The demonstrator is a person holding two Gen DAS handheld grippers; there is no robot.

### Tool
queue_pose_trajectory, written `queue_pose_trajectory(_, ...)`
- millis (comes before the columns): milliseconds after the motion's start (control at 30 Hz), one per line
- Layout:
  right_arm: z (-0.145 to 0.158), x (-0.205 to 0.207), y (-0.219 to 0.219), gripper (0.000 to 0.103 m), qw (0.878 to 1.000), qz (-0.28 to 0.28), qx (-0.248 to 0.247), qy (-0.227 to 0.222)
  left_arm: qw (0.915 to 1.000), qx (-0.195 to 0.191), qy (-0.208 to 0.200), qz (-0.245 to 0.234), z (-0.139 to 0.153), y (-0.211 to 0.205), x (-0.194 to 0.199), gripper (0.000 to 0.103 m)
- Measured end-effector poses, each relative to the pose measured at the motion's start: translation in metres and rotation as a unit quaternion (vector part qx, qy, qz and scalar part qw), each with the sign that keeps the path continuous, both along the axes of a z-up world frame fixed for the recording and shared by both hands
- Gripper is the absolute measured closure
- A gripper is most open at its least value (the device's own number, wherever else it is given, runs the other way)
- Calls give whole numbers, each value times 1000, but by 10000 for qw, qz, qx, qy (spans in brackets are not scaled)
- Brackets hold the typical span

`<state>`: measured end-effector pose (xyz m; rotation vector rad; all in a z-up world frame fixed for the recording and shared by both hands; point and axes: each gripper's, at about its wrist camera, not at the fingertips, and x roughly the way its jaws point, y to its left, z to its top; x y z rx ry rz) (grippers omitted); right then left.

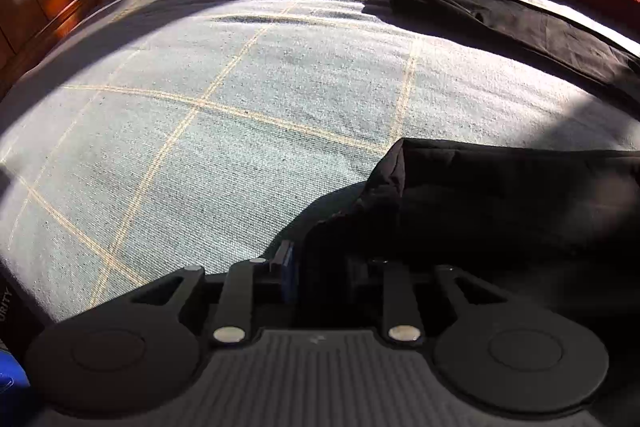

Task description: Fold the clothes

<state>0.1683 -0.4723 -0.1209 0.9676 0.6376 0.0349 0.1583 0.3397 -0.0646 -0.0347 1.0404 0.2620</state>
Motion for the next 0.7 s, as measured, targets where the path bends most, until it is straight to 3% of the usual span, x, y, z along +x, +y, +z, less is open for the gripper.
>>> queue_pose_trajectory(233,-5,20,-28,0,9962,95,820,-293,10000,-49,20,50,2,3,0,75)
queue_pose_trajectory(367,12,10,-23,0,9901,270,1187,-695,9998,111,83,150,11,3,-10,55)
queue_pose_trajectory(500,39,-14,-17,0,9888,314,1018,-1042,9993,-42,21,384,24,11,-26,45)
queue_pose_trajectory(600,47,-24,-21,0,9877,297,1010,-1158,9985,-202,-111,506,34,15,-33,43)
queue_pose_trajectory(700,48,-26,-23,0,9901,204,907,-1056,9988,-259,-173,389,42,10,-35,39)
